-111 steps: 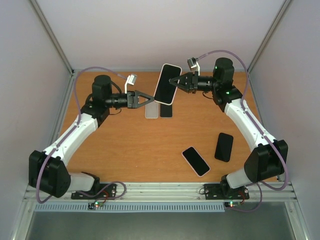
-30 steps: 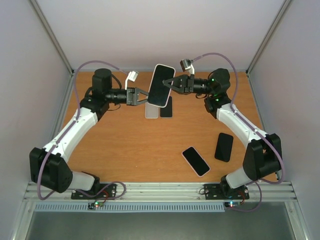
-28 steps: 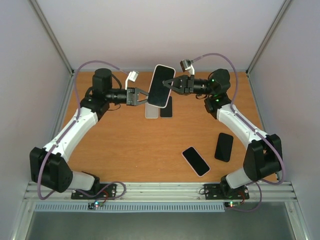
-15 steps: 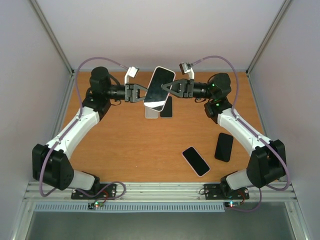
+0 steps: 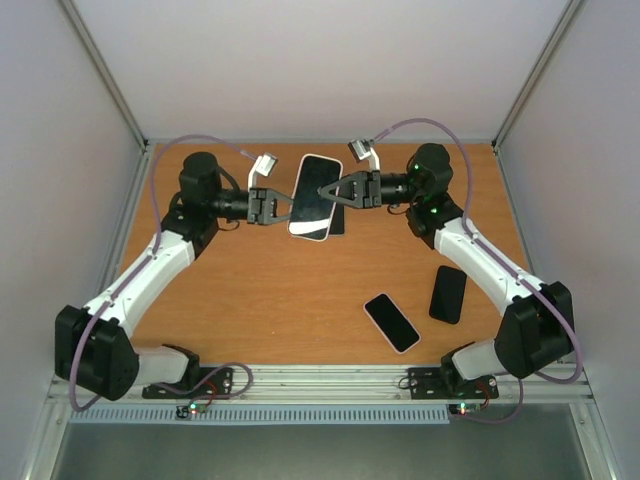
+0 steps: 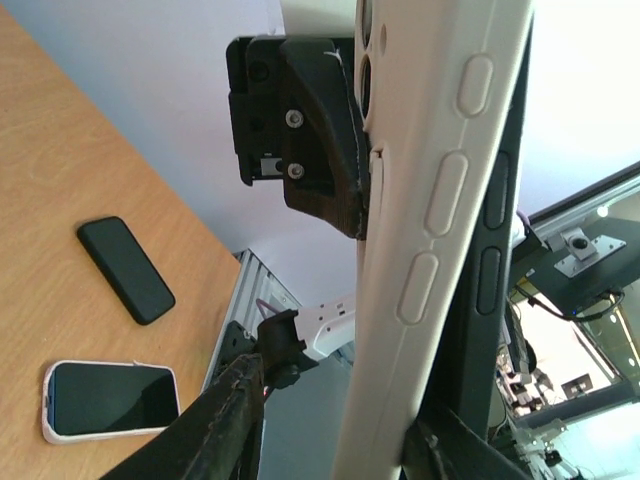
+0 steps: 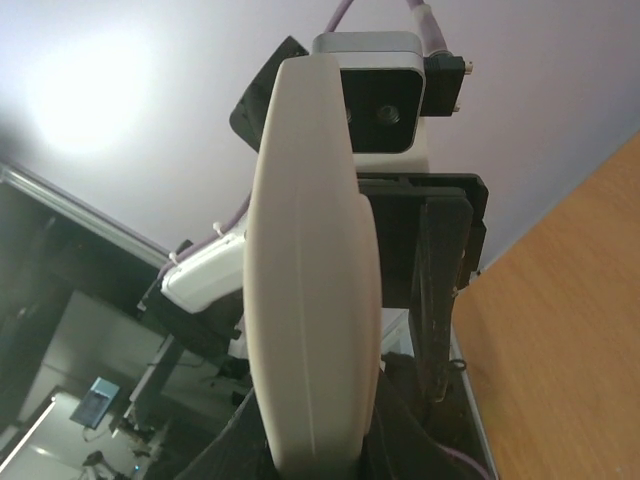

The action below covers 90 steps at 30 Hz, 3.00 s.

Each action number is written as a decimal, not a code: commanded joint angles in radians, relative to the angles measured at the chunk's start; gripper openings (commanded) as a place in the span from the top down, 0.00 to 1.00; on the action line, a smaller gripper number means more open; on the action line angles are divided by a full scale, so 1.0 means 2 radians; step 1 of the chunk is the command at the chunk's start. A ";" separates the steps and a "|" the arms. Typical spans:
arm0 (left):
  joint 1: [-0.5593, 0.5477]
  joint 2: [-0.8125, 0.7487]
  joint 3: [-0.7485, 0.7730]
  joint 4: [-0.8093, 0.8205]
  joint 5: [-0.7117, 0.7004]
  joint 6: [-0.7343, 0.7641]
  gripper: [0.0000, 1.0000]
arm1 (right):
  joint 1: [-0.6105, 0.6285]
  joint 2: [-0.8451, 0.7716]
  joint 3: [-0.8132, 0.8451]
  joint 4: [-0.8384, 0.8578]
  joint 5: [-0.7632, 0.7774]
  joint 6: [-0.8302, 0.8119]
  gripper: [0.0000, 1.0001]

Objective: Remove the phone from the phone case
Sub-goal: Remove the phone case from the phone.

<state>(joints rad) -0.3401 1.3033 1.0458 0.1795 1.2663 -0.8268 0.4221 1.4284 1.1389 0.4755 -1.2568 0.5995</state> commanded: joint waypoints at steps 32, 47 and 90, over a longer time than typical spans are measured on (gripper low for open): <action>-0.010 0.021 -0.007 0.121 -0.058 -0.119 1.00 | -0.039 0.058 0.038 0.131 -0.104 0.132 0.63; 0.007 0.008 -0.045 0.128 -0.073 -0.136 1.00 | -0.069 0.017 0.086 -0.237 -0.027 -0.136 0.41; 0.041 0.075 -0.007 -0.077 -0.207 -0.249 1.00 | 0.202 0.056 0.259 -0.622 0.626 -0.749 0.48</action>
<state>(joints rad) -0.2630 1.4624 1.0180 -0.0715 0.8433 -1.2797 0.7826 1.5124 1.6691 -0.8108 -0.1154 -0.8223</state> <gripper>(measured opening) 0.086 0.524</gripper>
